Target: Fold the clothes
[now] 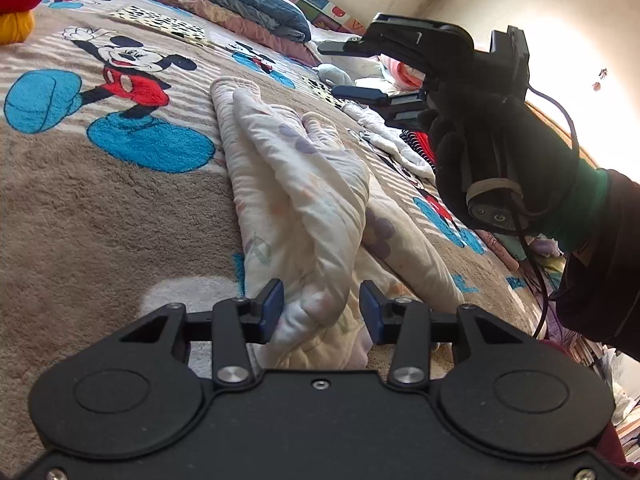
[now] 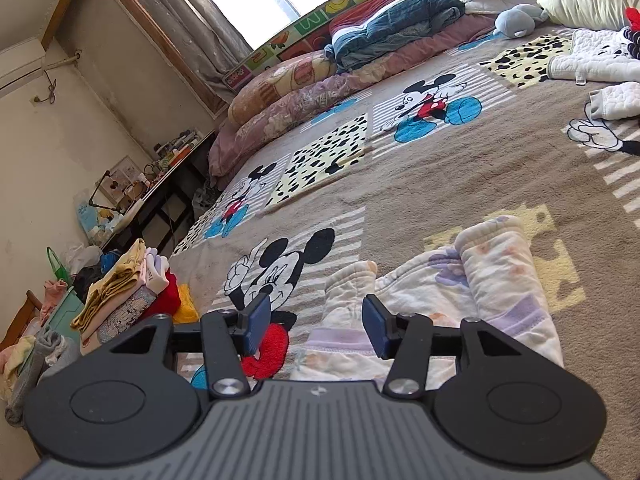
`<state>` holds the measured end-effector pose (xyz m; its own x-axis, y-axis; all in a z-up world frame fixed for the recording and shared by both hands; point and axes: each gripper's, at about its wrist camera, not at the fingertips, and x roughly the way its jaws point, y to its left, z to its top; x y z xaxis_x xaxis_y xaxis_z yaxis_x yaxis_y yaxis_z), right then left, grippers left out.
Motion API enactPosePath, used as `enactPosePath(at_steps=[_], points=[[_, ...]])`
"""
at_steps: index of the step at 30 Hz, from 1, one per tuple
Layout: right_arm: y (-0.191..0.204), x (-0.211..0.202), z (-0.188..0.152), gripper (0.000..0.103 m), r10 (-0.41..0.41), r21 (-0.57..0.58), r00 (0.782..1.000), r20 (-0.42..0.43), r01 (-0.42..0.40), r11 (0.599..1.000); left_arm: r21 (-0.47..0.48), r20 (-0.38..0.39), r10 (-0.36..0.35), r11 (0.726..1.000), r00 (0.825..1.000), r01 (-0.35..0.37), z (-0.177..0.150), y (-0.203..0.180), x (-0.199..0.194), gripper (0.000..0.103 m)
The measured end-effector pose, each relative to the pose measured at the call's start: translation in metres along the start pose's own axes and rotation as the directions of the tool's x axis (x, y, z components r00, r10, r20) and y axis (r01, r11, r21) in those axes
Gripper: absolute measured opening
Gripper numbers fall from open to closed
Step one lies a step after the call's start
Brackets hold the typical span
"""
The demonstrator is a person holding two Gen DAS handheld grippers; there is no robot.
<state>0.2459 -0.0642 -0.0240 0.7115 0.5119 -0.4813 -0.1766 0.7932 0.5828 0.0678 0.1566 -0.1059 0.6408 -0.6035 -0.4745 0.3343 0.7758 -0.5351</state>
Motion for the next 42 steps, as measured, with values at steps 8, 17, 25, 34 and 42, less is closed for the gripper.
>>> enactPosePath(at_steps=[8, 17, 25, 34, 42], points=[[-0.008, 0.032, -0.006, 0.052, -0.055, -0.075, 0.991, -0.120, 0.046, 0.996, -0.023, -0.008, -0.013, 1.000, 1.000, 0.012, 0.000, 0.002, 0.000, 0.042], [-0.012, 0.055, -0.015, 0.021, -0.086, -0.163, 0.977, -0.197, 0.054, 0.985, -0.027, -0.017, -0.019, 0.999, 1.000, 0.019, 0.001, 0.004, 0.001, 0.042], [-0.002, 0.020, -0.003, 0.014, -0.031, -0.221, 0.999, -0.042, 0.021, 0.975, -0.037, -0.030, -0.026, 0.999, 0.999, 0.025, 0.002, 0.006, 0.003, 0.042], [-0.010, 0.051, -0.007, 0.014, -0.108, -0.238, 0.990, -0.089, 0.084, 0.968, -0.073, -0.037, -0.048, 0.996, 0.998, 0.045, 0.001, 0.009, 0.001, 0.042], [0.003, 0.013, -0.005, 0.034, -0.036, -0.263, 0.999, -0.013, 0.031, 0.964, 0.047, -0.024, 0.002, 0.999, 1.000, -0.001, 0.000, -0.007, -0.002, 0.054]])
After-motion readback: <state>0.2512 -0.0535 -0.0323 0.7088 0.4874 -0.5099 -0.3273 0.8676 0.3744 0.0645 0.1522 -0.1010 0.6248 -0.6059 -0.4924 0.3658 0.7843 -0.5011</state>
